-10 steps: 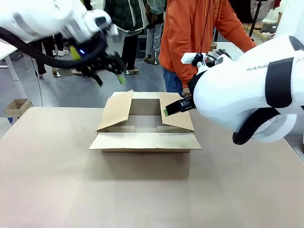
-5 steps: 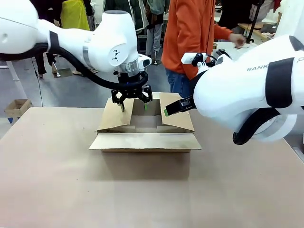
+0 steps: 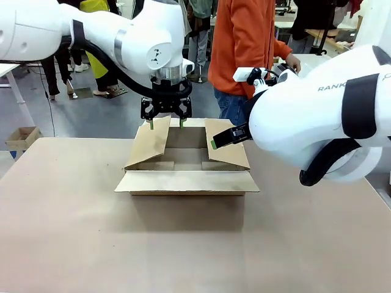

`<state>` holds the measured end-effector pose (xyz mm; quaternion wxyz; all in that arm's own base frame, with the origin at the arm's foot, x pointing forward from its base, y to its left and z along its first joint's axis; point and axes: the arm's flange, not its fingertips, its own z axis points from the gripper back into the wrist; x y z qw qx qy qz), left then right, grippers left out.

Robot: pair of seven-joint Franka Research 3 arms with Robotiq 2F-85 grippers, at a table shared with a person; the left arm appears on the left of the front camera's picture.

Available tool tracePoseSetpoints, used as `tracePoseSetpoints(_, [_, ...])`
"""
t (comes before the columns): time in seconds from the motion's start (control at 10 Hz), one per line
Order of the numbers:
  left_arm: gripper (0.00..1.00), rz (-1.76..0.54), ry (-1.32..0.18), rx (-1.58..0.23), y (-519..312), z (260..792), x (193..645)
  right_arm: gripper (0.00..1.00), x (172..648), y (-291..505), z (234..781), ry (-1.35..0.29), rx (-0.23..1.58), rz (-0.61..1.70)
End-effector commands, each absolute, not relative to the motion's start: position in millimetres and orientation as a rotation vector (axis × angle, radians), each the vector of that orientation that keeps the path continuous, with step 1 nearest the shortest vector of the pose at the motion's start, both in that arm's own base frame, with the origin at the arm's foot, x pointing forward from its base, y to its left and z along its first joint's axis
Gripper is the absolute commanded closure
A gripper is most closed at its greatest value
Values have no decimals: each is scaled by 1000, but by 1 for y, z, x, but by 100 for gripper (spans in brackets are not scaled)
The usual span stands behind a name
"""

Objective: Pack the gift set into the box.
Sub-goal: Place both hands on the side flaps of the Package Box and spread them outward.

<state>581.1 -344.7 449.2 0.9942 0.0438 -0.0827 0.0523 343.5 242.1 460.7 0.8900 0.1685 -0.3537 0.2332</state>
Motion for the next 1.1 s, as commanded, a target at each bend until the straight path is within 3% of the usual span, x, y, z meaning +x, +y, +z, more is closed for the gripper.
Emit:
tracePoseSetpoints(0.0, [0, 90, -158, 259, -359, 444, 589, 0, 344, 242, 463, -746, 343, 480])
tracePoseSetpoints(1.0, [0, 7, -100, 457, -336, 432, 586, 0, 344, 242, 463, -746, 343, 480])
